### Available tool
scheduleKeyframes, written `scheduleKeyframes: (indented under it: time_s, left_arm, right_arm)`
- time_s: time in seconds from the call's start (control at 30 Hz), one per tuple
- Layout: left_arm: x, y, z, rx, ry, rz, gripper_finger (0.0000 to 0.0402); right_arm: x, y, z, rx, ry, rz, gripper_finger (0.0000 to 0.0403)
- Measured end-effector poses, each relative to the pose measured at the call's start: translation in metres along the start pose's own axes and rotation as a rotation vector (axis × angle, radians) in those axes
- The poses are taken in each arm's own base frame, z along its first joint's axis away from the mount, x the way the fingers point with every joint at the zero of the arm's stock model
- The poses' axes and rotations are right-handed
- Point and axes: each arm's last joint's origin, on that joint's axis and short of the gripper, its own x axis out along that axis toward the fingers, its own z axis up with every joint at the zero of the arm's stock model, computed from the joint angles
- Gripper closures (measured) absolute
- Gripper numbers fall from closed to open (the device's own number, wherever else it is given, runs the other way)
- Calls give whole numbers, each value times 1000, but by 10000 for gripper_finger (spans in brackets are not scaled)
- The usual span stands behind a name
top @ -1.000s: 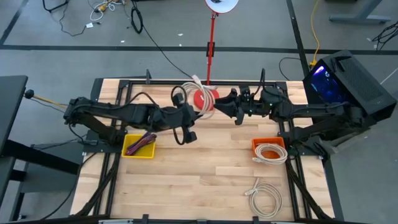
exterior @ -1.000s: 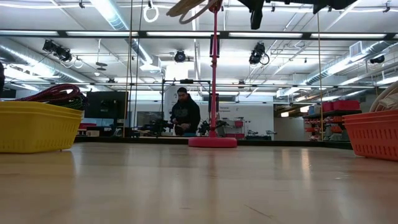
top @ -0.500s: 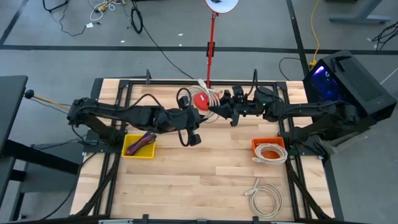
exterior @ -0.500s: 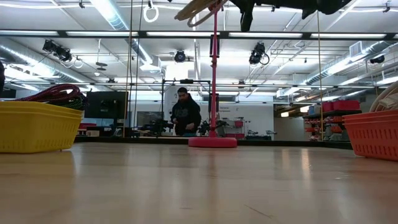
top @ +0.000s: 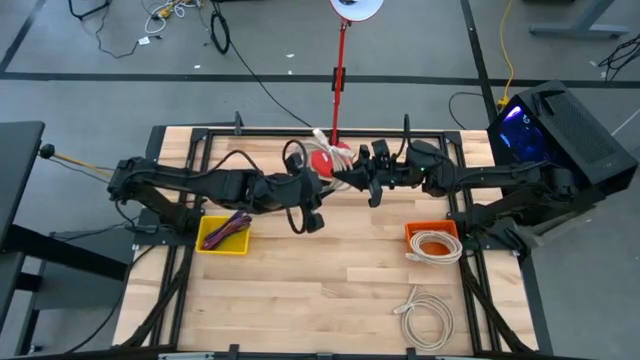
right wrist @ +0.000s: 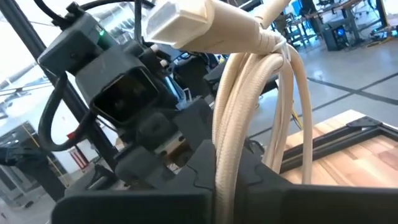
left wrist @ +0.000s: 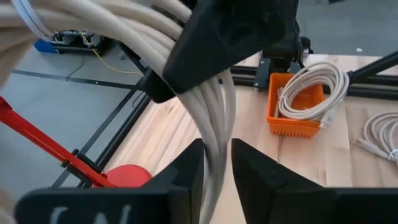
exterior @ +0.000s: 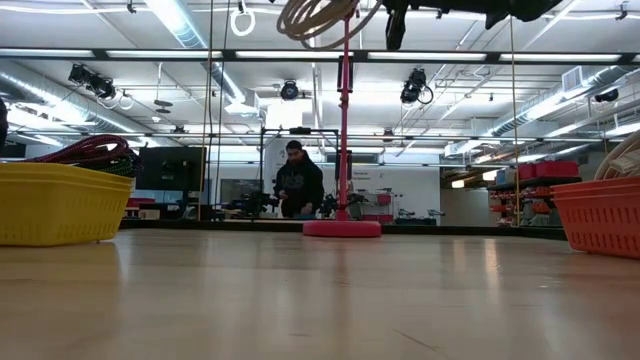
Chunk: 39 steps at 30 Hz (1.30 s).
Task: Pick & Place USB Port
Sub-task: Put the brown HDMI cable into the orange bin
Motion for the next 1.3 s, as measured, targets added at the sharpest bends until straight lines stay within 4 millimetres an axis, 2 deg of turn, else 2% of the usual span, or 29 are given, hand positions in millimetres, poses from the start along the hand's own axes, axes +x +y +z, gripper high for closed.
scheduleKeyframes:
  time_s: [0.23,0.4,0.53,0.73,0.83,1.0,1.17,1.3]
  left_arm:
    - [-3,3,-3,30,26,62,293]
    - [-24,18,1,32,37,135,281]
    - [-46,28,6,-9,19,137,274]
    - [-69,36,10,-31,-3,109,271]
    - [-71,36,9,-24,5,101,271]
    - [-69,33,8,-19,14,78,271]
    - [-64,30,6,-9,28,78,271]
    - [-60,28,4,-2,38,79,271]
  right_arm:
    - [-2,-2,1,2,5,-18,395]
    - [-13,-5,10,1,21,-55,396]
    - [-34,-5,19,9,99,-82,396]
    - [-83,-5,10,51,406,-259,396]
    - [-108,0,3,85,544,-331,396]
    - [-140,9,-4,121,672,-412,396]
    - [-159,11,-13,166,821,-471,396]
    - [-167,13,-19,231,920,-450,396]
